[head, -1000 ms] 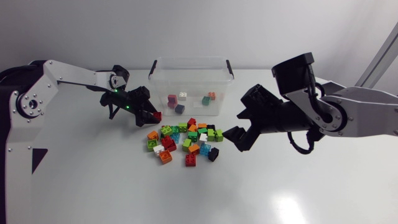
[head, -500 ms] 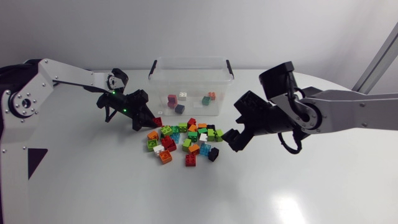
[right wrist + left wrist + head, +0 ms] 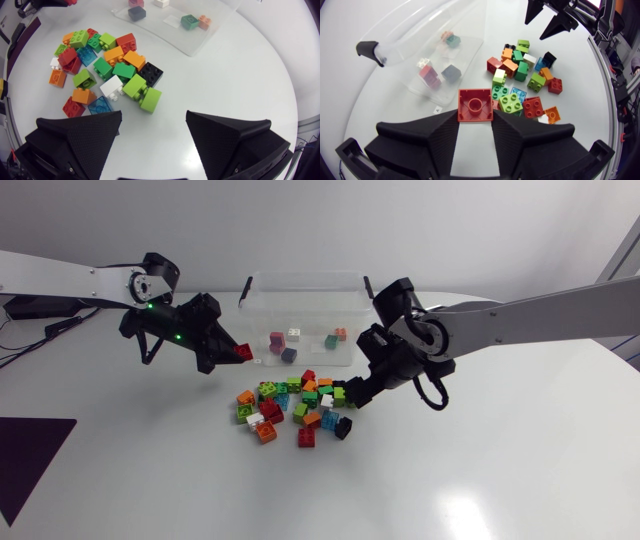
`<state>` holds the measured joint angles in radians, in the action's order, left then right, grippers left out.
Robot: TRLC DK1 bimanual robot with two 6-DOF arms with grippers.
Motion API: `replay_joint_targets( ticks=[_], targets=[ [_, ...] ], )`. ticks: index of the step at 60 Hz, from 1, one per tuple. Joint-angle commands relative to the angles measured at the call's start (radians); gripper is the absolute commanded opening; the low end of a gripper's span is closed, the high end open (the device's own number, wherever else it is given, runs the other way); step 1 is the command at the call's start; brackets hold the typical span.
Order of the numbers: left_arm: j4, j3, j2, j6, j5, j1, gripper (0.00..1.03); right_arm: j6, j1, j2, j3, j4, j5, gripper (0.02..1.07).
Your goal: Place the duplo bricks in the container
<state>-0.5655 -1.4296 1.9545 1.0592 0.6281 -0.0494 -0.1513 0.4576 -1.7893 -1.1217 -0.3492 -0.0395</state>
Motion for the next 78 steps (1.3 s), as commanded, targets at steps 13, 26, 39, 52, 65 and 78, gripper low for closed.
replay_joint_targets(
  ticks=[13, 26, 39, 52, 65, 78],
  targets=[
    [0.088, 0.101, -0.184, -0.168, -0.004, -0.029, 0.25, 0.099, 0.038, -0.097, -0.078, -0.066, 0.053, 0.93],
    [0.133, 0.106, -0.264, -0.268, -0.039, -0.078, 0.25, 0.150, 0.046, -0.165, -0.125, -0.082, 0.105, 0.85],
    [0.214, 0.093, -0.284, -0.372, -0.103, -0.132, 0.24, 0.174, 0.041, -0.216, -0.165, -0.096, 0.110, 0.81],
    [0.303, 0.055, -0.273, -0.490, -0.169, -0.171, 0.24, 0.208, 0.041, -0.255, -0.214, -0.122, 0.118, 0.75],
    [0.354, 0.020, -0.244, -0.567, -0.223, -0.201, 0.23, 0.217, 0.038, -0.286, -0.247, -0.125, 0.127, 0.65],
    [0.406, -0.005, -0.203, -0.627, -0.297, -0.234, 0.23, 0.236, 0.042, -0.315, -0.277, -0.151, 0.127, 0.52]
  ],
)
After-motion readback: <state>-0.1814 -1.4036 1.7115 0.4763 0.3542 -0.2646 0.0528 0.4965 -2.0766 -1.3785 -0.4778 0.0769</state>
